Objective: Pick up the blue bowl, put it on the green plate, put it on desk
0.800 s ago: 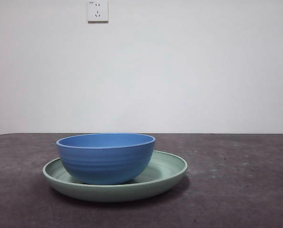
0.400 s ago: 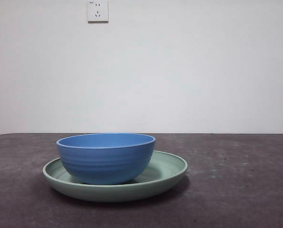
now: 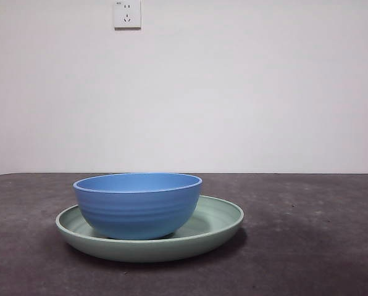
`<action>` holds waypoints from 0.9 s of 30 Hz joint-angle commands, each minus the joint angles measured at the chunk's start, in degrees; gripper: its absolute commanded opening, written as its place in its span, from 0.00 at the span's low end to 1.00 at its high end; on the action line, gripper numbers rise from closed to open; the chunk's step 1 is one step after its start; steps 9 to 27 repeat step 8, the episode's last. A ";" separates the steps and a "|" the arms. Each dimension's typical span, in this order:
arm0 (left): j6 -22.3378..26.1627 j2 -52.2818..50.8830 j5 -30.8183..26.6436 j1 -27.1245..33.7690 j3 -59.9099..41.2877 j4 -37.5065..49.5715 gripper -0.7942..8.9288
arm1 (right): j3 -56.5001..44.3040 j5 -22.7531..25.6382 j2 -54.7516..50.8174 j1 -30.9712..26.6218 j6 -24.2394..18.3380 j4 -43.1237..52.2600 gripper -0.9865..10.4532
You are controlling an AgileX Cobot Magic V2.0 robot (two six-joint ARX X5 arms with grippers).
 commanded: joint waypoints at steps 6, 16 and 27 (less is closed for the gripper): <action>-0.17 -0.09 -0.07 0.13 -1.18 -0.46 0.11 | -11.54 0.09 -5.79 -1.55 2.73 0.98 0.10; -0.17 -0.11 -0.09 0.13 -1.18 -0.46 0.11 | -14.29 0.04 -7.41 -1.55 2.86 1.40 0.10; -0.17 -0.11 -0.09 0.13 -1.18 -0.46 0.11 | -14.29 0.04 -7.41 -1.55 2.86 1.40 0.10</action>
